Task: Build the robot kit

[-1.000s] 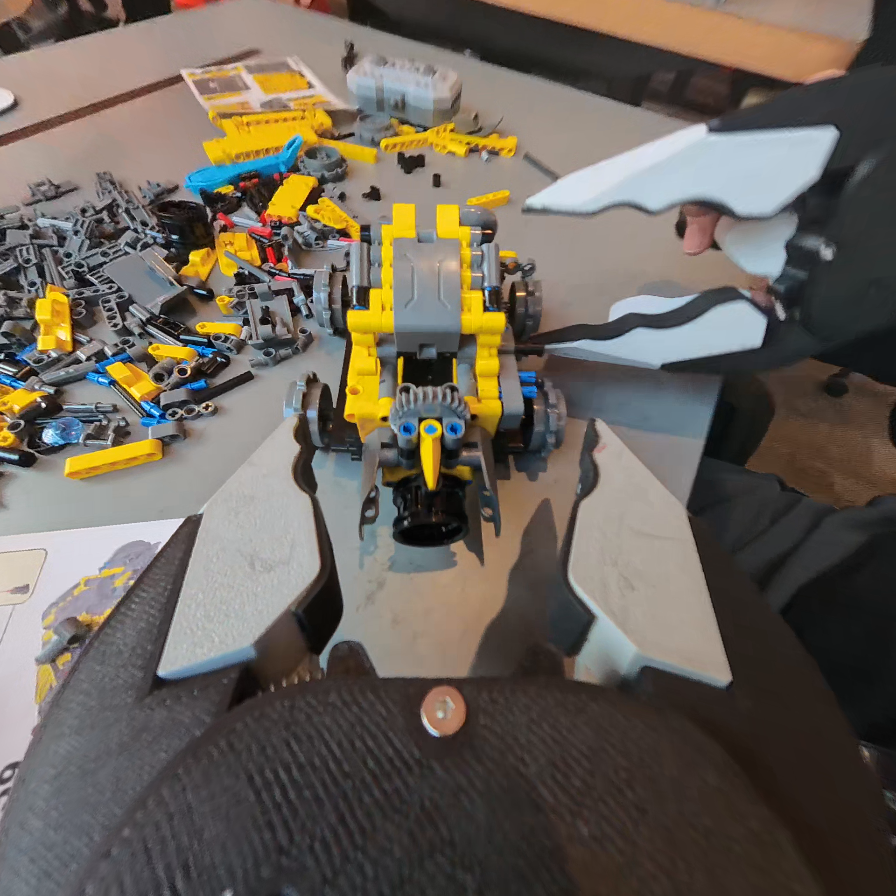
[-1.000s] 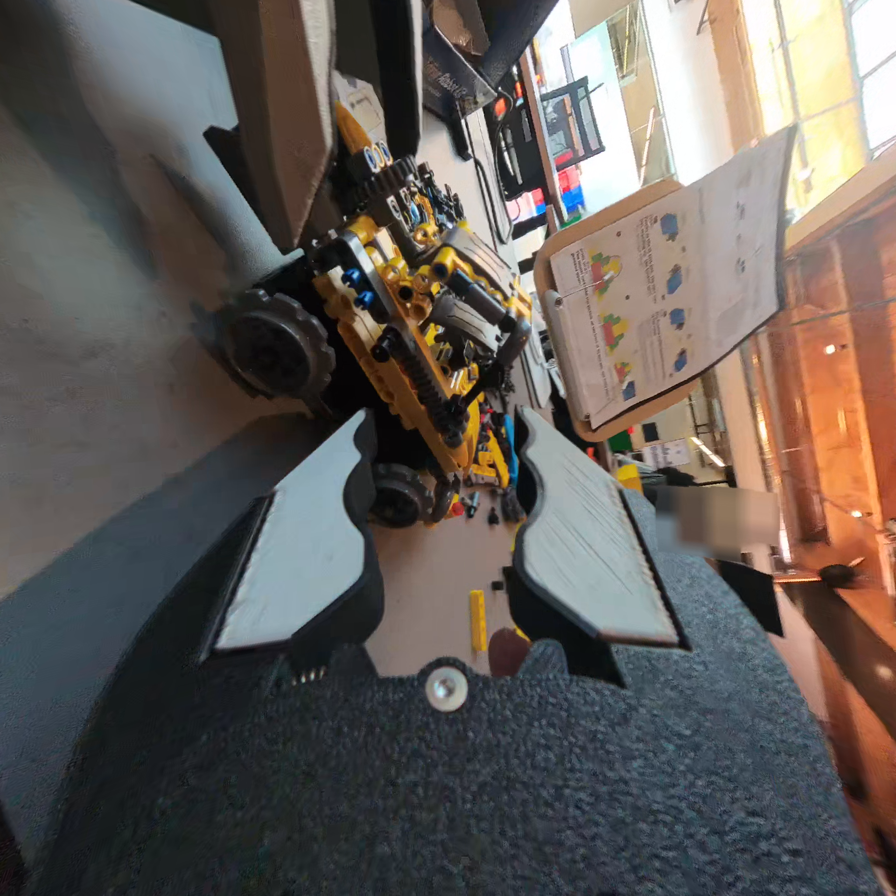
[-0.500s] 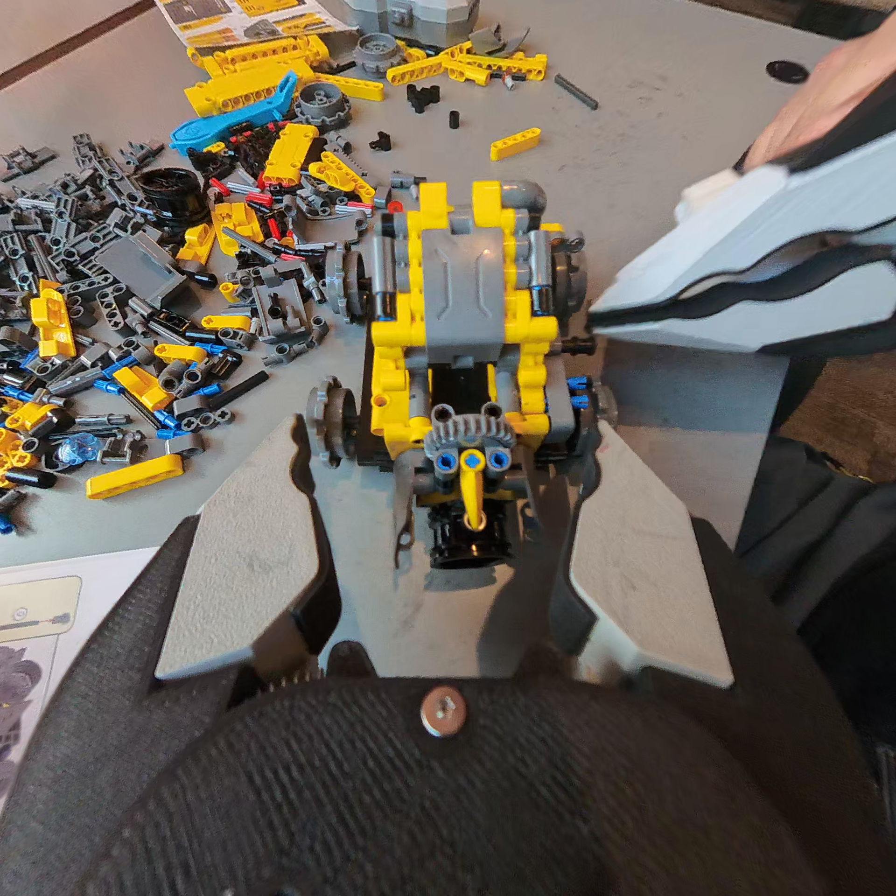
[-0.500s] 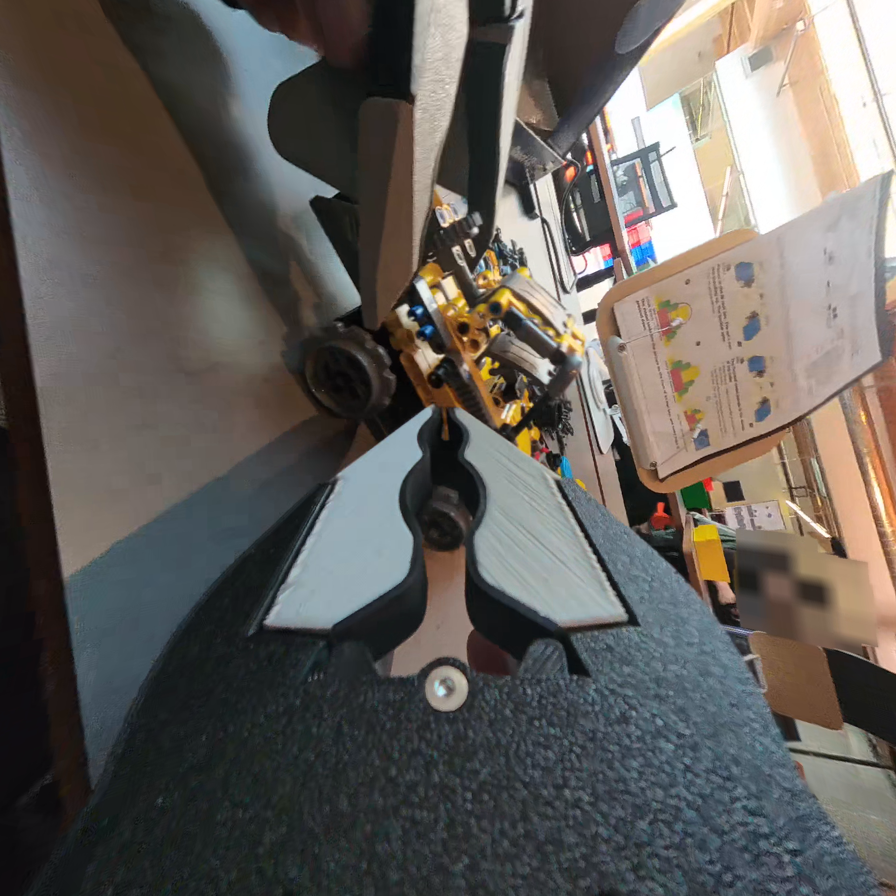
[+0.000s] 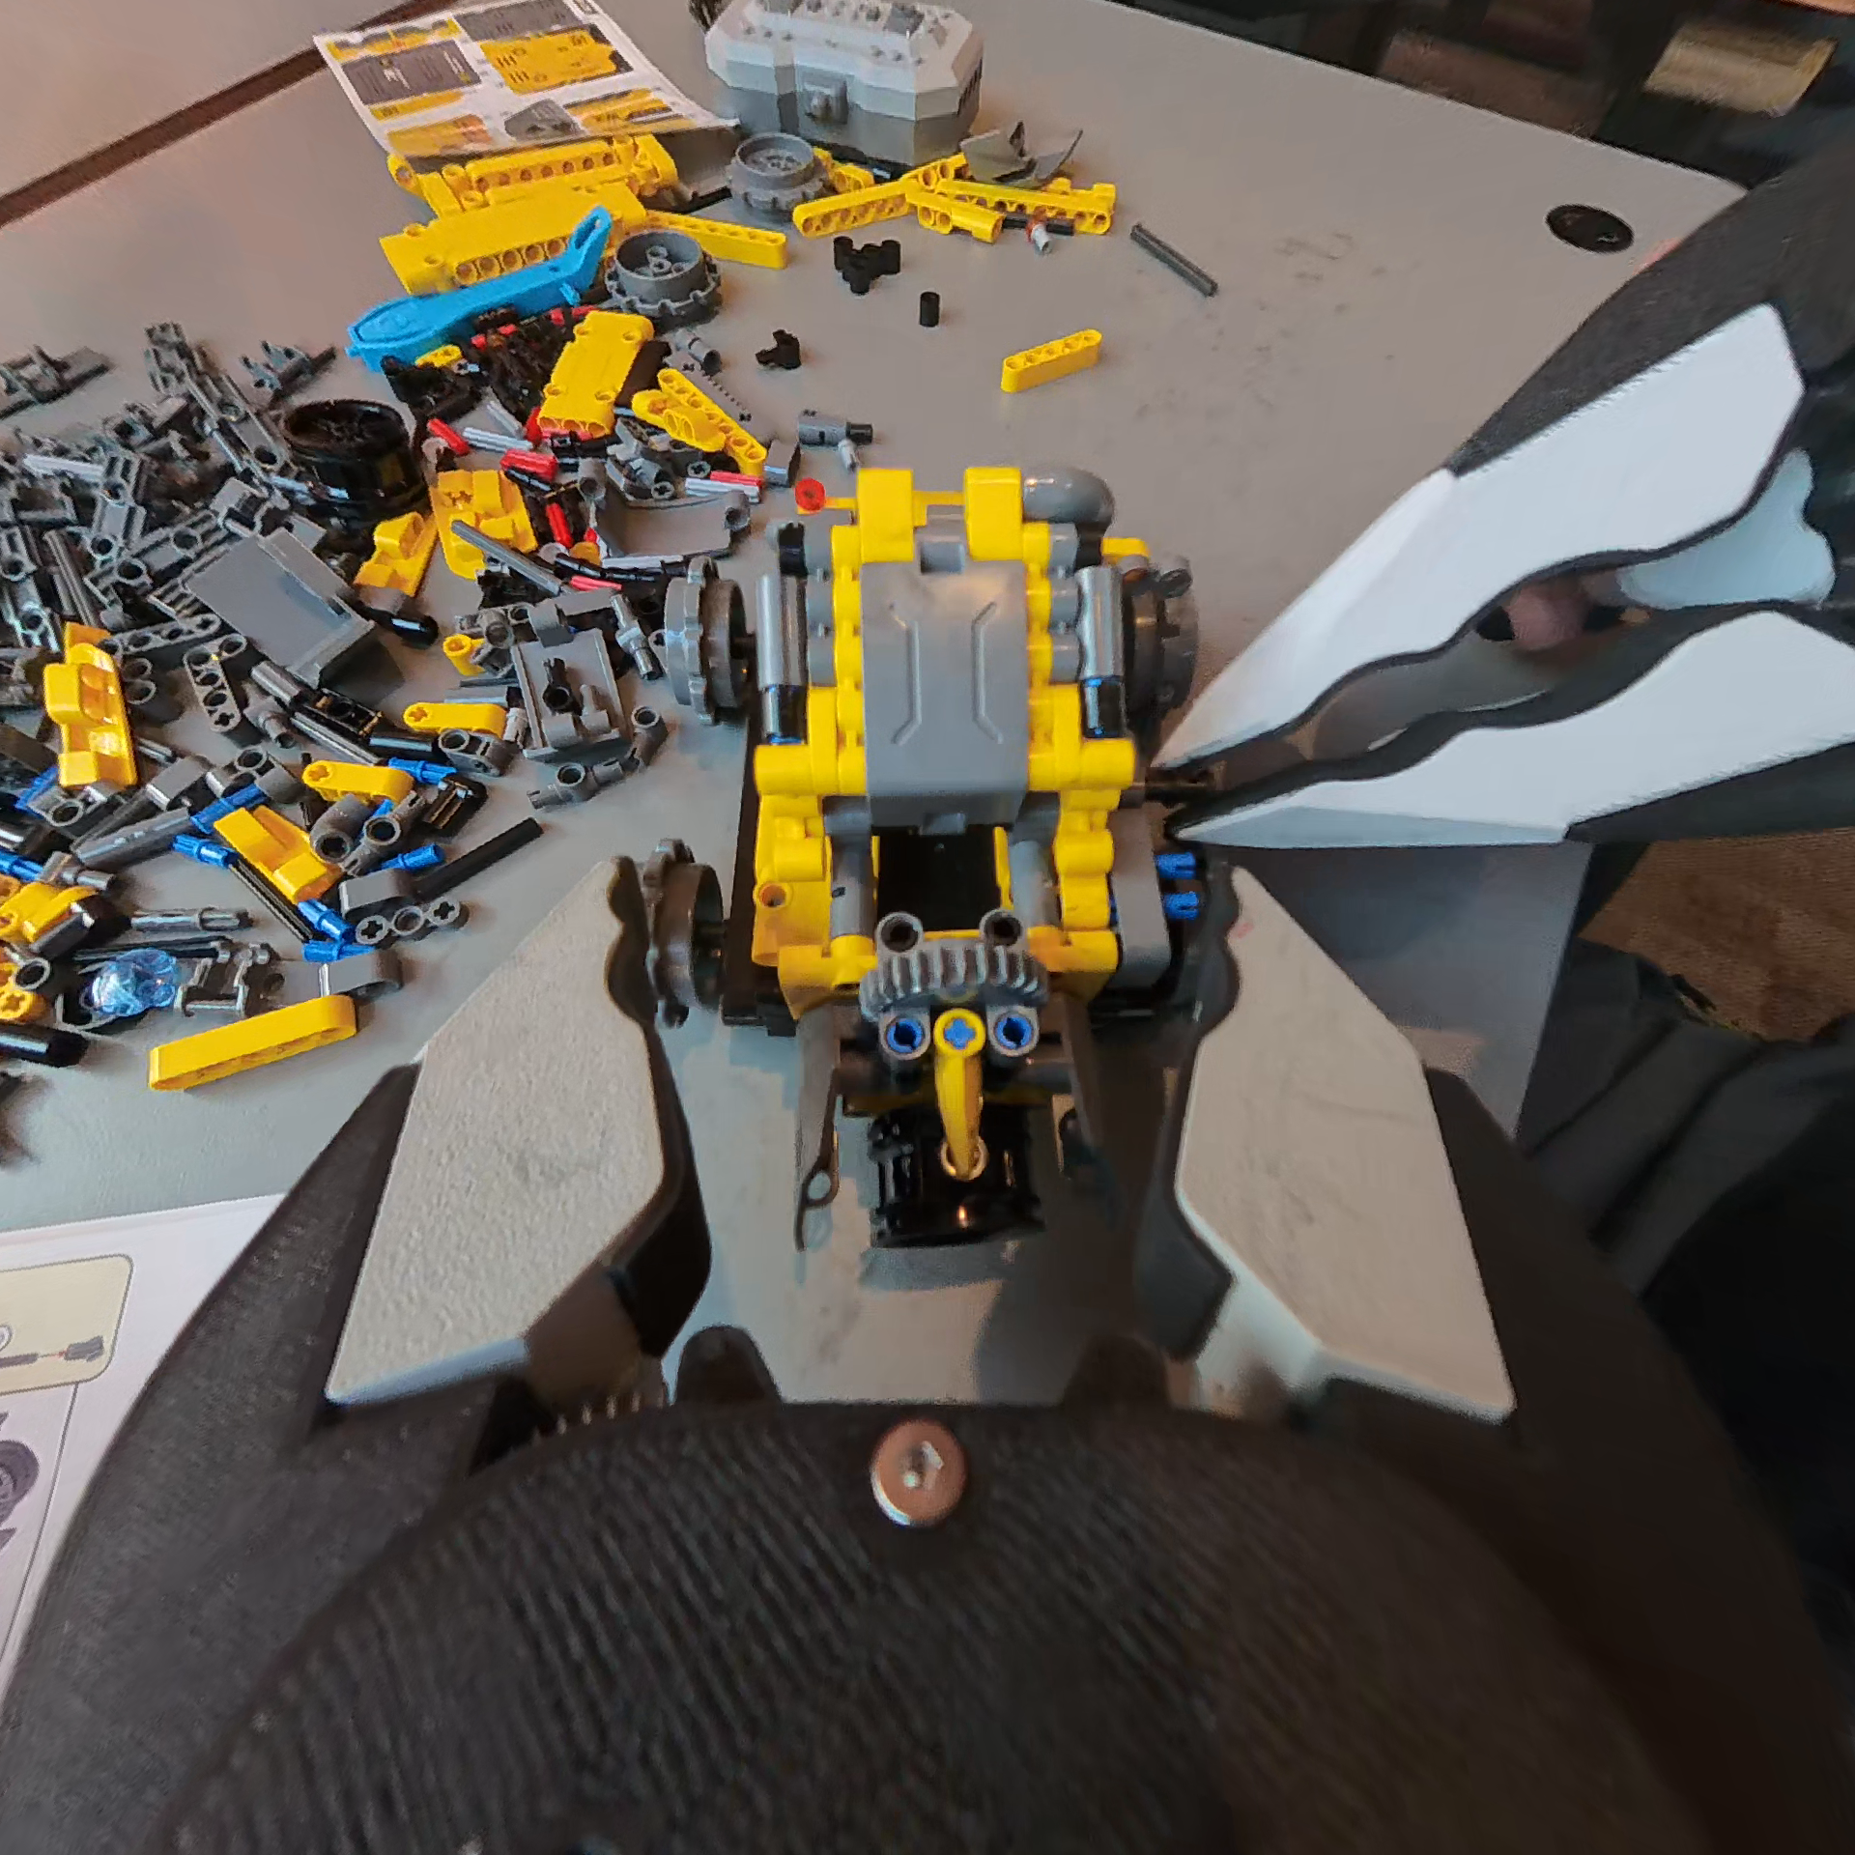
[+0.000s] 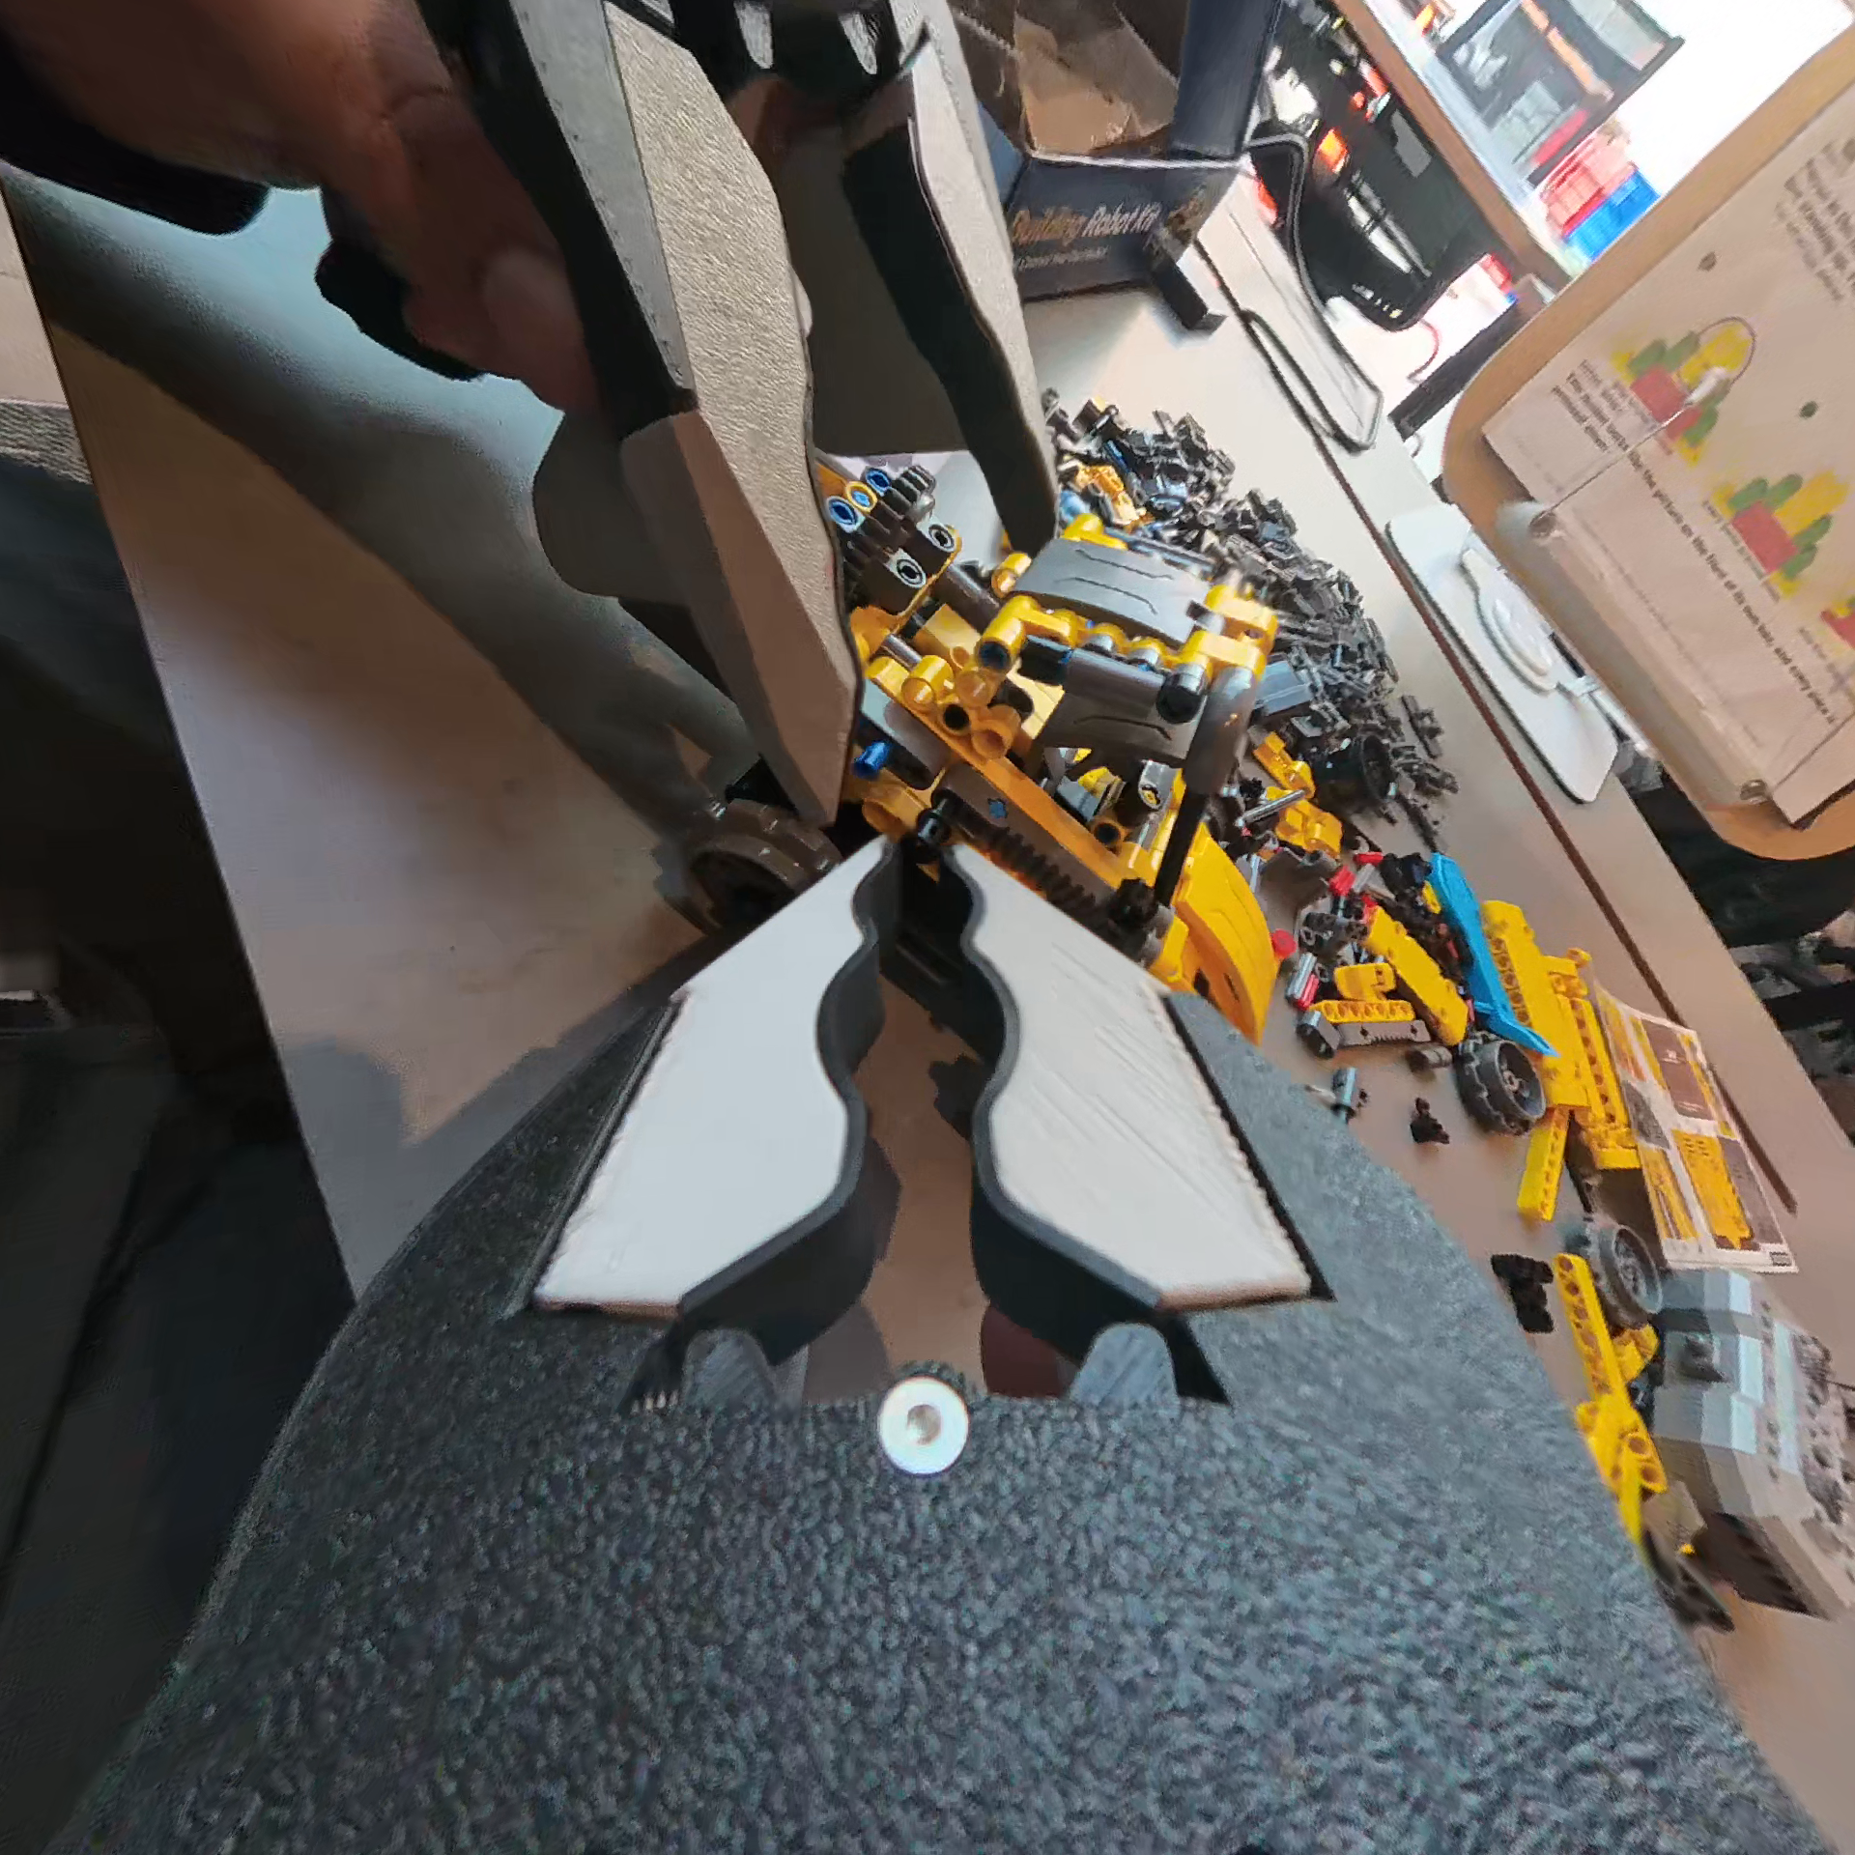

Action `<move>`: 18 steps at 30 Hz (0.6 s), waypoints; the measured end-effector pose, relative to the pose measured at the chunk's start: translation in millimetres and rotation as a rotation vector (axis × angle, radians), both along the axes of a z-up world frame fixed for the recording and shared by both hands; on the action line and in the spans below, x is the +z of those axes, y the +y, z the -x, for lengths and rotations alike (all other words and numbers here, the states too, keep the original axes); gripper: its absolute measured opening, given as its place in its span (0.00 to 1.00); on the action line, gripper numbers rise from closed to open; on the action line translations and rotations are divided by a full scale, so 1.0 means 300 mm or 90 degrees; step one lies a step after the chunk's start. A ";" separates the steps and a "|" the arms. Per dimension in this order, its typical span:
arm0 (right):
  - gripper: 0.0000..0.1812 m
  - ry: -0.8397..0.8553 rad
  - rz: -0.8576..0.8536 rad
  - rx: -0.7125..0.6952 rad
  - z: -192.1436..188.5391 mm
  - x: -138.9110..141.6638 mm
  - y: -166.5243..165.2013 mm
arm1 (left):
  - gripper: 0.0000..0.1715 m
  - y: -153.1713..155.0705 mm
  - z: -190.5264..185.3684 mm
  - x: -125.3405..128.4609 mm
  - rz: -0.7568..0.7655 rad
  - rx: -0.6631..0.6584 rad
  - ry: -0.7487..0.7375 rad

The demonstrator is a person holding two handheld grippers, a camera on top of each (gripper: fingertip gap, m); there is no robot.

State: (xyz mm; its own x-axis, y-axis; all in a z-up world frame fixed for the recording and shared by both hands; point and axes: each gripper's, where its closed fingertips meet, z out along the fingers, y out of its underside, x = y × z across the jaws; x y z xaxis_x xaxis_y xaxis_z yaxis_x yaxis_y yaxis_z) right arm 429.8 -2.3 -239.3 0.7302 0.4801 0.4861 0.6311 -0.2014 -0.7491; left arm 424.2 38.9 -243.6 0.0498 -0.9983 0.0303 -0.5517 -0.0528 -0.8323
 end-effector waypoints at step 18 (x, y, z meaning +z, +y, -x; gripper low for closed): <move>0.03 -0.031 0.081 0.020 0.007 0.004 0.001 | 0.61 -0.008 -0.020 -0.015 -0.011 -0.003 -0.005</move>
